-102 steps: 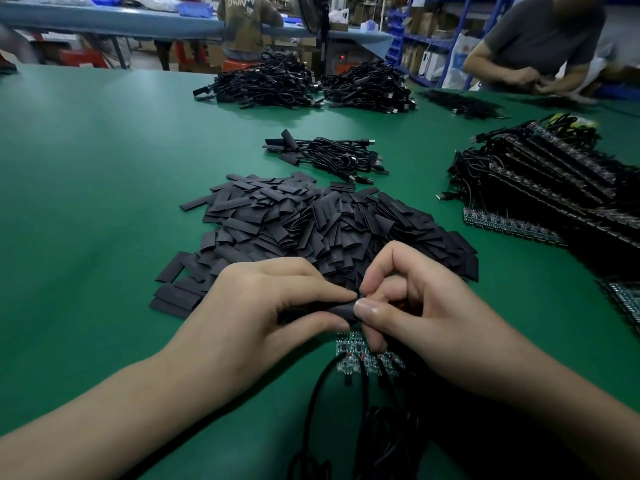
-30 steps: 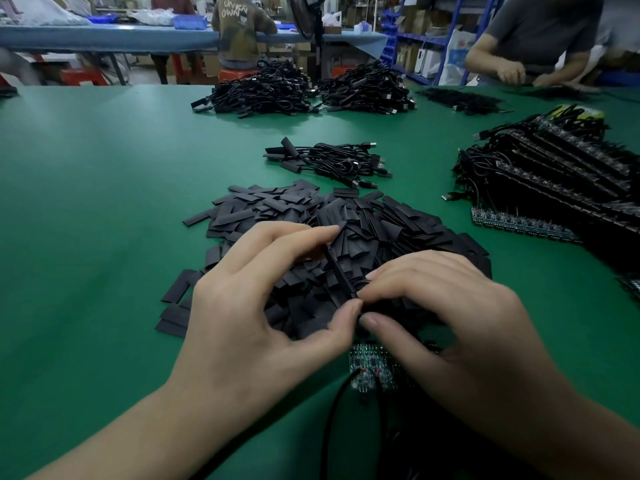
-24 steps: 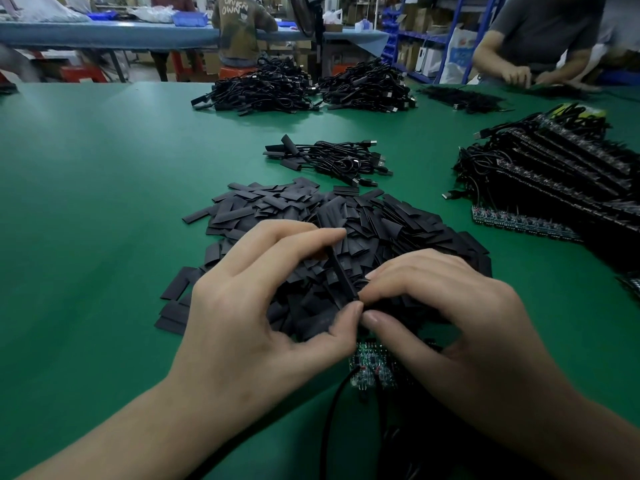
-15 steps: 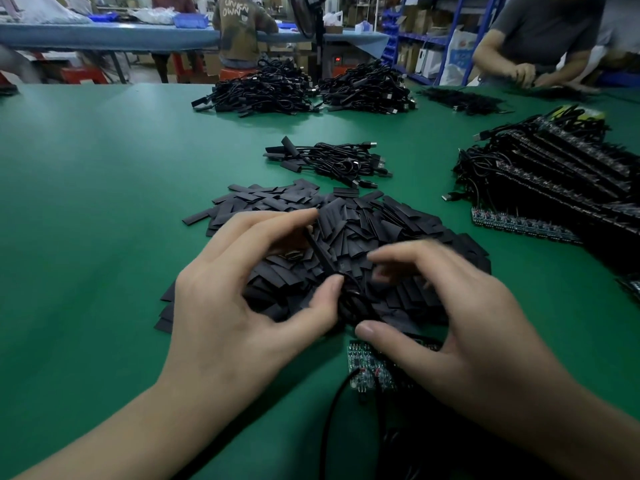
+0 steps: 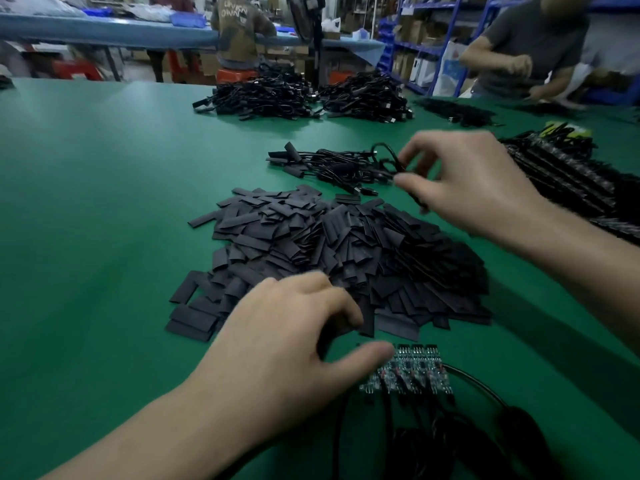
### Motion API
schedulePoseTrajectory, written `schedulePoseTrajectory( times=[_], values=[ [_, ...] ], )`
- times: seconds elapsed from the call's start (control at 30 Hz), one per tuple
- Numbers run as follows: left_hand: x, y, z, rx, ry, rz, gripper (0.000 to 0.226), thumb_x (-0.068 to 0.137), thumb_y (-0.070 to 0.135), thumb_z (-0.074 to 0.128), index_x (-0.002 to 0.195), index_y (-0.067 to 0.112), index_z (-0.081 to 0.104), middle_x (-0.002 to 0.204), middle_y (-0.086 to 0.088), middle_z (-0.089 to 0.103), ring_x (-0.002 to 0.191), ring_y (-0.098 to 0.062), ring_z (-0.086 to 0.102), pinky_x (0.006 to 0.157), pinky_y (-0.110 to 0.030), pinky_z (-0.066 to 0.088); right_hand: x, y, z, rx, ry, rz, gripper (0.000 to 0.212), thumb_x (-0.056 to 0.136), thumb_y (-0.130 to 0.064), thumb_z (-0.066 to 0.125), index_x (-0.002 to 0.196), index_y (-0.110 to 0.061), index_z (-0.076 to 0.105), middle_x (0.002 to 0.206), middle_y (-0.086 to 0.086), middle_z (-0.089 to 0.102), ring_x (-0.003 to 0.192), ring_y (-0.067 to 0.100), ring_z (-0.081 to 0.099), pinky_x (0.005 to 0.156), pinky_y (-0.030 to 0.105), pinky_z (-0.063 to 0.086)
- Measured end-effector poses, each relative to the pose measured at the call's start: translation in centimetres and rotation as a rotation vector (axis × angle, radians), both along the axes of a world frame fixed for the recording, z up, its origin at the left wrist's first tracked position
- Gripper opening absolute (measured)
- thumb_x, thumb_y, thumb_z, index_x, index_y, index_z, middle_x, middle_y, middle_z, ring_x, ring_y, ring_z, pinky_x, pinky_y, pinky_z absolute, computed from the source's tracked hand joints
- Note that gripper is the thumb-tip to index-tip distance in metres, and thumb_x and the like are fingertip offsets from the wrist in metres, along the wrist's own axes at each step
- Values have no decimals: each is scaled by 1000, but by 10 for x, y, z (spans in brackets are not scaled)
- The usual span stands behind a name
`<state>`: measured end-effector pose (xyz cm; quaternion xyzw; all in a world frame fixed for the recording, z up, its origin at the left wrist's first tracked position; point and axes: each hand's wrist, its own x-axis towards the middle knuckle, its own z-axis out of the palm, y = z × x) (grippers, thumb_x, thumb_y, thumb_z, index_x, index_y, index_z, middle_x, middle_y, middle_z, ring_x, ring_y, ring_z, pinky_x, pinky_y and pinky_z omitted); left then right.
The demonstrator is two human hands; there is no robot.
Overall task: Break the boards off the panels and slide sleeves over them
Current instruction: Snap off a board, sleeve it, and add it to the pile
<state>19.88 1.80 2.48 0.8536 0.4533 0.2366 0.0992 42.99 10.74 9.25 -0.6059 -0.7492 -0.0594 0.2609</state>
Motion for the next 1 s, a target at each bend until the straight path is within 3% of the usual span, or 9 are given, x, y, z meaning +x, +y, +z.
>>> schedulePoseTrajectory(
  times=[0.07,0.17,0.3,0.43,0.53,0.67,0.77,0.87,1.0],
  values=[
    [1,-4,-1,-15,28,-25,63,73,94,32,101,47,63,93,26,53,89,4,47,78,-19,38,-8,45,8,25,-74,-6,19,93,-36,73,108,-24,70,94,-1,74,67,8,61,82,38,57],
    [0,-6,-1,-36,68,-46,67,72,95,32,109,48,61,98,26,53,98,5,40,80,-16,35,-29,104,16,8,-157,-1,29,94,-34,73,117,-17,69,114,10,70,99,27,64,91,42,52],
    [-3,-4,2,-68,108,-82,62,71,94,38,105,46,60,97,26,52,93,6,41,76,-8,30,-52,133,22,-91,-222,-10,47,96,-41,68,136,-18,58,135,13,55,119,34,56,98,43,46],
    [-3,-4,7,-175,33,-114,47,69,86,56,92,46,49,93,25,54,86,6,50,65,-11,35,-49,86,15,-56,-122,99,30,98,-37,66,123,-23,65,122,4,59,106,21,61,94,39,52],
    [0,-2,10,-473,-240,-114,39,69,61,81,92,37,62,84,20,65,66,4,59,63,-15,50,-31,15,4,-130,68,189,15,97,-35,64,105,-26,73,102,-11,70,91,2,64,79,14,49],
    [-1,5,13,-824,-527,-144,17,78,27,85,91,23,75,75,5,70,69,-13,56,73,-30,49,-12,-66,-12,-407,278,296,29,87,-55,62,93,-31,77,88,-16,76,84,1,70,77,28,55],
    [-3,7,11,-868,-586,-136,20,75,28,82,92,19,77,77,0,72,70,-15,56,69,-25,46,-8,-95,-23,-572,366,344,35,81,-61,60,93,-33,77,86,-13,76,81,2,71,74,25,56],
    [-3,3,9,-882,-673,-132,24,69,32,81,91,21,79,80,-4,75,67,-9,61,62,-13,47,-10,-106,-37,-663,442,370,21,82,-51,69,88,-32,77,76,-12,72,69,-4,62,65,14,47],
    [-3,2,5,-852,-741,-117,25,69,31,81,92,19,80,86,-13,77,68,-9,63,64,-11,49,-18,-112,-49,-688,623,377,14,88,-37,72,85,-24,77,79,-11,75,74,-5,64,71,10,45]
  ],
)
